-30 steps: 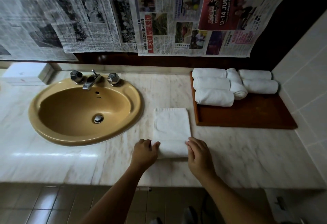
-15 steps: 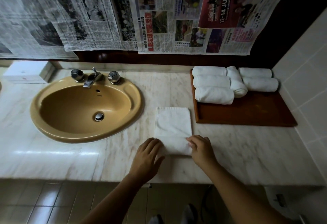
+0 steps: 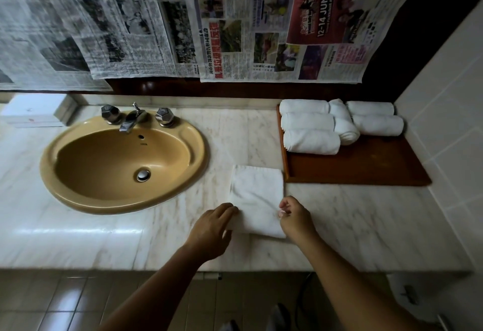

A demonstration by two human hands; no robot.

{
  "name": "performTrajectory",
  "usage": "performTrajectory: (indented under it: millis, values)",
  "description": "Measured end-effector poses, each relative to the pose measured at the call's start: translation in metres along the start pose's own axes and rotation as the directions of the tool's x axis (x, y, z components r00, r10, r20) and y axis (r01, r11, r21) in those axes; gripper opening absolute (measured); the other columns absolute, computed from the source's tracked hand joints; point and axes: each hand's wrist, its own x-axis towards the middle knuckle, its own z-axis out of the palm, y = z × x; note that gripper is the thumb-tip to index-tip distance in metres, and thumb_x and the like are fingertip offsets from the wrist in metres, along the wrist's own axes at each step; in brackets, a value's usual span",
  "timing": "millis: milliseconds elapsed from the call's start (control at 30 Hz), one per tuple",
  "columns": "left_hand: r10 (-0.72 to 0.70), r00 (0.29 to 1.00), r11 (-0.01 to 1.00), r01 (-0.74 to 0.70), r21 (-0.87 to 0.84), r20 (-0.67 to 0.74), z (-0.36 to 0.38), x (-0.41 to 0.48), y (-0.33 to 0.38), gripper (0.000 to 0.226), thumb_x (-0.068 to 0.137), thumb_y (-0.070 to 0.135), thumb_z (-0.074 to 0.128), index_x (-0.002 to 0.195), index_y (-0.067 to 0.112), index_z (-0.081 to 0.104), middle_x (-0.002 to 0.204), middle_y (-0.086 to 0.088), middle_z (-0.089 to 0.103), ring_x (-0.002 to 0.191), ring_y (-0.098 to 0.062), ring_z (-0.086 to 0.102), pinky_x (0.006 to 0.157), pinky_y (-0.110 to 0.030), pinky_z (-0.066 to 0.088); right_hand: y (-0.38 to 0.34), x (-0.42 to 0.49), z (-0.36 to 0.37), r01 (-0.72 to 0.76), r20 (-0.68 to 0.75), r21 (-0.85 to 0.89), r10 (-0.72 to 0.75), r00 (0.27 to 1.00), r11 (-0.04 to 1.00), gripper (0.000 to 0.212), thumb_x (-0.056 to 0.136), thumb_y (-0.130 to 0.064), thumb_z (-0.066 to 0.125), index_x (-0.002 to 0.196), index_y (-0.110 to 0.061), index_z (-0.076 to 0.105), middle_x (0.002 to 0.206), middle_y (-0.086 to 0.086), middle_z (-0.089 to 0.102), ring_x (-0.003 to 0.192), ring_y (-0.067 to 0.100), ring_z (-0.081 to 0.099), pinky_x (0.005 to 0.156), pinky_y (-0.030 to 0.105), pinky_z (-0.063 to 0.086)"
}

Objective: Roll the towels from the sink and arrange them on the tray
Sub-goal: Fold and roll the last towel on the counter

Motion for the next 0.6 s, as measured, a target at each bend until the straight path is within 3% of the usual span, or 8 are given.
performTrajectory:
  millis: [100,200,233,333,400,533,600]
  values:
    - [0.036,0.999,0.997,-0.033,-0.070,0.035,-0.008,0.002,0.001,0.051,0.086,0.036,0.065,0.133,0.023,0.049,0.127,0.006,0.056,0.093,-0.018,0.060,0.078,-0.027,0.048,0.003,-0.012,0.001,0.153,-0.076,-0.080,-0.159,0.984,0.985,0.024,0.094,-0.003,0.058,0.082,-0.024,0.061,0.088,-0.006,0.061,0.084,0.017,0.060,0.069,0.030,0.053]
    - [0.054,0.997,0.985,-0.044,-0.164,0.057,-0.011,-0.002,0.000,0.045,0.090,0.038,0.063,0.131,0.024,0.051,0.124,0.007,0.058,0.094,-0.015,0.061,0.078,-0.028,0.051,0.018,-0.032,0.003,0.368,-0.123,-0.233,-0.403,0.907,0.900,0.014,0.096,-0.017,0.059,0.105,-0.019,0.070,0.112,-0.004,0.059,0.103,0.015,0.056,0.080,0.023,0.050]
    - [0.034,0.998,0.981,-0.021,-0.194,0.061,-0.011,-0.002,-0.001,0.046,0.091,0.039,0.062,0.133,0.024,0.051,0.126,0.008,0.058,0.098,-0.015,0.061,0.081,-0.028,0.053,0.023,-0.038,0.002,0.401,-0.104,-0.248,-0.436,0.894,0.882,0.024,0.098,-0.029,0.056,0.116,-0.019,0.069,0.120,-0.003,0.058,0.109,0.014,0.054,0.084,0.023,0.051]
    - [-0.027,0.997,0.956,0.046,-0.291,0.068,-0.007,-0.006,-0.001,0.046,0.092,0.037,0.061,0.135,0.026,0.051,0.130,0.009,0.058,0.109,-0.013,0.060,0.089,-0.028,0.052,0.039,-0.056,0.001,0.401,0.012,-0.213,-0.408,0.913,0.891,0.060,0.092,-0.054,0.057,0.146,-0.028,0.048,0.140,-0.010,0.045,0.126,0.008,0.043,0.097,0.025,0.049]
    - [-0.084,0.993,0.929,0.110,-0.352,0.087,-0.005,-0.006,-0.001,0.044,0.092,0.034,0.063,0.134,0.027,0.053,0.130,0.010,0.058,0.112,-0.010,0.058,0.091,-0.025,0.050,0.049,-0.060,0.003,0.378,0.086,-0.181,-0.368,0.926,0.908,0.075,0.088,-0.048,0.067,0.153,-0.035,0.032,0.149,-0.011,0.038,0.133,0.008,0.038,0.104,0.029,0.048]
    - [-0.190,0.974,0.873,0.224,-0.434,0.121,-0.004,-0.002,0.002,0.035,0.092,0.030,0.065,0.126,0.029,0.059,0.117,0.014,0.064,0.101,0.001,0.058,0.081,-0.017,0.046,0.053,-0.057,0.001,0.300,0.084,-0.048,-0.295,0.952,0.953,0.071,0.090,-0.027,0.072,0.142,-0.051,0.030,0.143,-0.007,0.047,0.132,0.012,0.045,0.102,0.025,0.046]
    - [-0.259,0.955,0.820,0.296,-0.490,0.143,-0.002,-0.001,0.002,0.028,0.094,0.040,0.064,0.120,0.030,0.060,0.107,0.014,0.067,0.092,0.001,0.061,0.077,-0.023,0.049,0.045,-0.052,-0.002,0.216,0.115,0.050,-0.220,0.969,0.975,0.060,0.093,-0.025,0.070,0.136,-0.051,0.038,0.144,-0.007,0.048,0.132,0.014,0.046,0.101,0.024,0.043]
